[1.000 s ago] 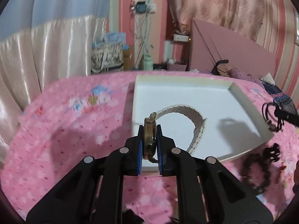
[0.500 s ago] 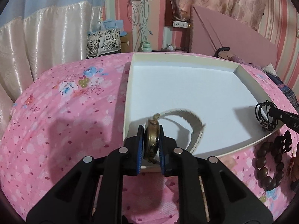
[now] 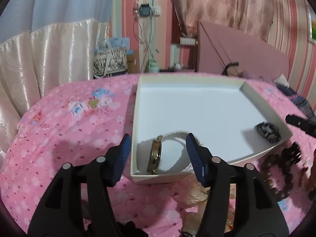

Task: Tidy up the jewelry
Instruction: 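Lower the watch into the white tray with the left tool while the right tool lowers the bracelet there, then grasp the cream scrunchie with the left tool while the right tool grasps the wooden bead bracelet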

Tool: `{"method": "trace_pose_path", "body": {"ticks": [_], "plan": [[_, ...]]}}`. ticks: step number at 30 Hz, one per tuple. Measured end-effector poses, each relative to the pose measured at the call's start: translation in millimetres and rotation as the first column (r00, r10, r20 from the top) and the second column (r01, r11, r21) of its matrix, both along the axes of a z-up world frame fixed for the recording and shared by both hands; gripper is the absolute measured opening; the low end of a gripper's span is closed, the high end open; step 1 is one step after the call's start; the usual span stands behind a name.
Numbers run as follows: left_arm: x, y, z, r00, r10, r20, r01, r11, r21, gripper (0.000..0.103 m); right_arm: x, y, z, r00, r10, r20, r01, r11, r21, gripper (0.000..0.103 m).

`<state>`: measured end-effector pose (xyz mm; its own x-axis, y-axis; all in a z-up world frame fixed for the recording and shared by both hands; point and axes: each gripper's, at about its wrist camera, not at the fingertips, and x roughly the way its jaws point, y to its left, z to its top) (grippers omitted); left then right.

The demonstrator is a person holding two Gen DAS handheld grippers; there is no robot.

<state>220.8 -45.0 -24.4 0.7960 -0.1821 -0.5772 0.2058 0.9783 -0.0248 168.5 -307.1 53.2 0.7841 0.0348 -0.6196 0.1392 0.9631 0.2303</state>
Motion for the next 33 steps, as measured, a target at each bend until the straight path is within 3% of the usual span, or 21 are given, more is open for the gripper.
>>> {"method": "trace_pose_path", "body": {"ticks": [3,6,11,13,15,18,22,25,27,33], "plan": [[-12.0,11.3,19.5,1.000,0.008,0.026,-0.006,0.999,-0.048,0.064,-11.0,-7.2,8.6,1.000,-0.003,0.030,0.002,0.999,0.034,0.053],[-18.9,12.4,30.8,0.999,0.044,0.017,-0.044,0.999,-0.003,0.067,-23.8,-6.8,21.4,0.997,0.001,0.072,-0.003,0.999,0.036,0.053],[-28.6,-1.8,33.6,0.999,-0.031,-0.018,0.032,0.999,0.043,0.067,-33.6,7.9,32.9,0.993,0.054,0.109,-0.056,0.998,0.021,0.061],[-28.7,-13.0,26.1,0.996,-0.069,-0.050,0.072,0.995,0.074,0.063,-31.6,16.9,32.1,0.993,0.084,0.084,-0.084,0.996,-0.003,0.061],[-28.9,-24.3,15.5,0.989,-0.107,-0.099,0.118,0.987,0.111,0.052,-26.8,29.2,28.2,0.984,0.170,0.048,-0.170,0.985,-0.004,0.061],[-30.6,-37.4,6.4,0.973,-0.167,-0.159,0.196,0.963,0.183,0.051,-23.6,49.2,19.2,0.951,0.307,-0.021,-0.307,0.951,-0.021,0.060],[-37.7,-41.3,-0.1,0.958,-0.213,-0.195,0.258,0.933,0.250,0.051,-18.6,72.4,1.5,0.907,0.395,-0.145,-0.408,0.909,-0.081,0.039],[-36.6,-42.9,-7.1,0.950,-0.222,-0.222,0.277,0.924,0.263,0.051,-12.3,76.4,-14.8,0.898,0.384,-0.217,-0.413,0.904,-0.109,0.031],[-35.2,-44.6,-12.4,0.947,-0.221,-0.235,0.283,0.919,0.275,0.051,-12.9,74.5,-19.4,0.907,0.351,-0.231,-0.387,0.913,-0.131,0.026],[-29.3,-54.3,-31.3,0.924,-0.246,-0.294,0.329,0.902,0.279,0.051,-11.3,69.4,-26.1,0.918,0.297,-0.261,-0.351,0.917,-0.190,0.026]]}}
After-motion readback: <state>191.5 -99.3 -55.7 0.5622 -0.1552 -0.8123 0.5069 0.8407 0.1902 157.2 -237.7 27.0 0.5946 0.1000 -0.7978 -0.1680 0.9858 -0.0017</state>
